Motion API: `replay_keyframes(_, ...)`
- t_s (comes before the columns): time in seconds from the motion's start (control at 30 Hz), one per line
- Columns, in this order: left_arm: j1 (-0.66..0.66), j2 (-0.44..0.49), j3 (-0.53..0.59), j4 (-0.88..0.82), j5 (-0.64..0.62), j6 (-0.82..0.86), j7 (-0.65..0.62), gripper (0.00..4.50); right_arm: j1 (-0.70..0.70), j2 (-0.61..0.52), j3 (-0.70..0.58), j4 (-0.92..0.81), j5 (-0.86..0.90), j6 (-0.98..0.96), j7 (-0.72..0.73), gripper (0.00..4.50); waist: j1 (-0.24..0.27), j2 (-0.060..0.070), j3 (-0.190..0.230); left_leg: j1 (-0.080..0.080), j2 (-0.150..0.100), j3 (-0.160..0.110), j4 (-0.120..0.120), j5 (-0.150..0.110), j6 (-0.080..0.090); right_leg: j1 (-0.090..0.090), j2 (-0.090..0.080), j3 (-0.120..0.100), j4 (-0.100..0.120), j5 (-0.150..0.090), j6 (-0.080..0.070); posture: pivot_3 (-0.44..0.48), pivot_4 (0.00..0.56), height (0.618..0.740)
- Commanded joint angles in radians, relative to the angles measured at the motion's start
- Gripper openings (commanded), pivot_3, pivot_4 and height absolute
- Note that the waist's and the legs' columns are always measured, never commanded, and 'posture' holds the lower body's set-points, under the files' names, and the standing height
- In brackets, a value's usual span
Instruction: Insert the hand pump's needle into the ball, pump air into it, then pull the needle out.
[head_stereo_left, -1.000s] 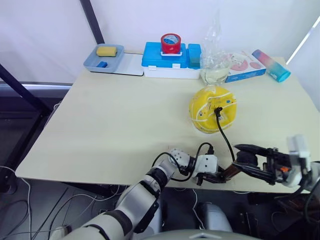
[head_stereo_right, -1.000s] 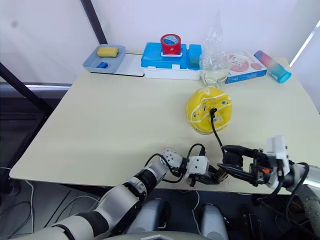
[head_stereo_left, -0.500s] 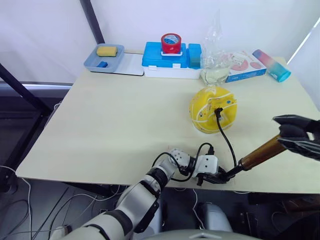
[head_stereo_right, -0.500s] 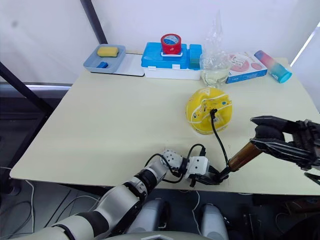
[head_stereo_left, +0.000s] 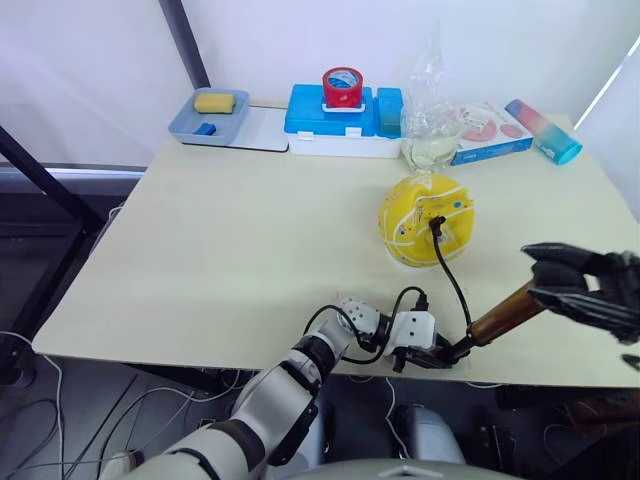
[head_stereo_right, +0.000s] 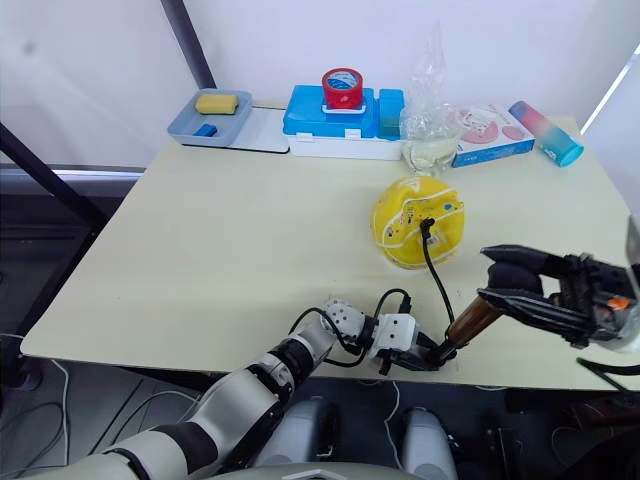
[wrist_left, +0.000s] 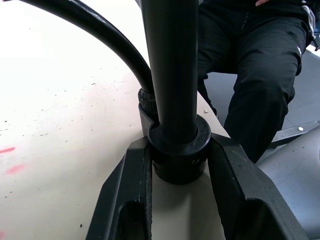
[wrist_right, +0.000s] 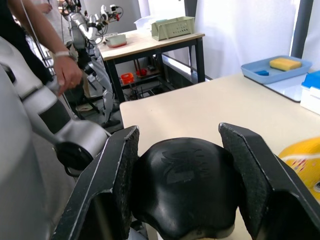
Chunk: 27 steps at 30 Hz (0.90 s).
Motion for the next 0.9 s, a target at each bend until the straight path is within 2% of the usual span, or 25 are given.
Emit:
replay_keyframes(0.03,0.024,0.014,-0.053,0.048,0.073,0.014,-0.023,1.1,0.05,0.033,0.115,-0.003,-0.201,-0.11,0.009,2.04,-0.001,0.0,0.0,0.0,0.0,0.0,0.0,0.0,0.0,0.0,0.0,0.0,0.0,0.0,0.0,0.0,0.15,0.739)
replay_keyframes(0.17,0.025,0.011,-0.048,0.049,0.071,0.022,-0.023,1.1,0.075,0.094,0.218,0.041,-0.274,-0.172,0.004,2.04,-0.001,-0.001,-0.001,0.001,0.0,0.0,0.0,0.0,0.0,0.0,0.0,0.0,0.0,0.0,0.0,0.0,0.15,0.739)
replay_keyframes(0.27,0.018,0.011,-0.049,0.051,0.075,0.024,-0.021,1.1,0.1,0.136,0.281,0.123,-0.385,-0.293,0.05,2.04,0.0,-0.001,-0.001,0.001,0.0,0.0,0.0,0.0,0.0,0.0,0.0,0.0,0.0,0.0,0.0,0.0,0.15,0.739)
replay_keyframes(0.43,0.011,0.013,-0.046,0.055,0.075,0.023,-0.019,1.1,0.075,0.177,0.286,0.173,-0.425,-0.418,0.067,2.04,-0.001,-0.001,-0.001,0.001,0.0,0.0,0.001,0.0,0.0,0.001,0.0,0.0,0.0,0.0,0.0,0.0,0.15,0.739)
replay_keyframes(0.53,0.009,0.014,-0.046,0.058,0.077,0.021,-0.019,1.1,0.06,0.142,0.231,0.14,-0.345,-0.38,0.067,2.04,-0.001,-0.001,-0.001,0.001,0.0,0.0,0.001,0.0,0.0,0.001,0.0,0.0,0.001,0.0,0.0,0.0,0.15,0.739)
replay_keyframes(0.7,0.012,0.016,-0.042,0.063,0.073,0.032,-0.029,1.1,-0.008,0.017,0.085,0.075,-0.148,-0.205,-0.026,2.04,0.0,0.003,0.0,0.0,0.0,0.0,0.001,0.0,0.0,0.0,-0.001,0.0,0.0,0.0,0.0,0.0,0.15,0.739)
replay_keyframes(0.9,0.014,0.015,-0.043,0.063,0.07,0.048,-0.044,1.1,-0.05,-0.116,-0.094,0.082,0.019,-0.048,-0.047,2.04,0.0,0.003,0.001,0.0,0.0,0.0,0.001,0.0,0.0,0.0,-0.002,0.0,0.0,0.0,0.0,0.0,0.15,0.739)
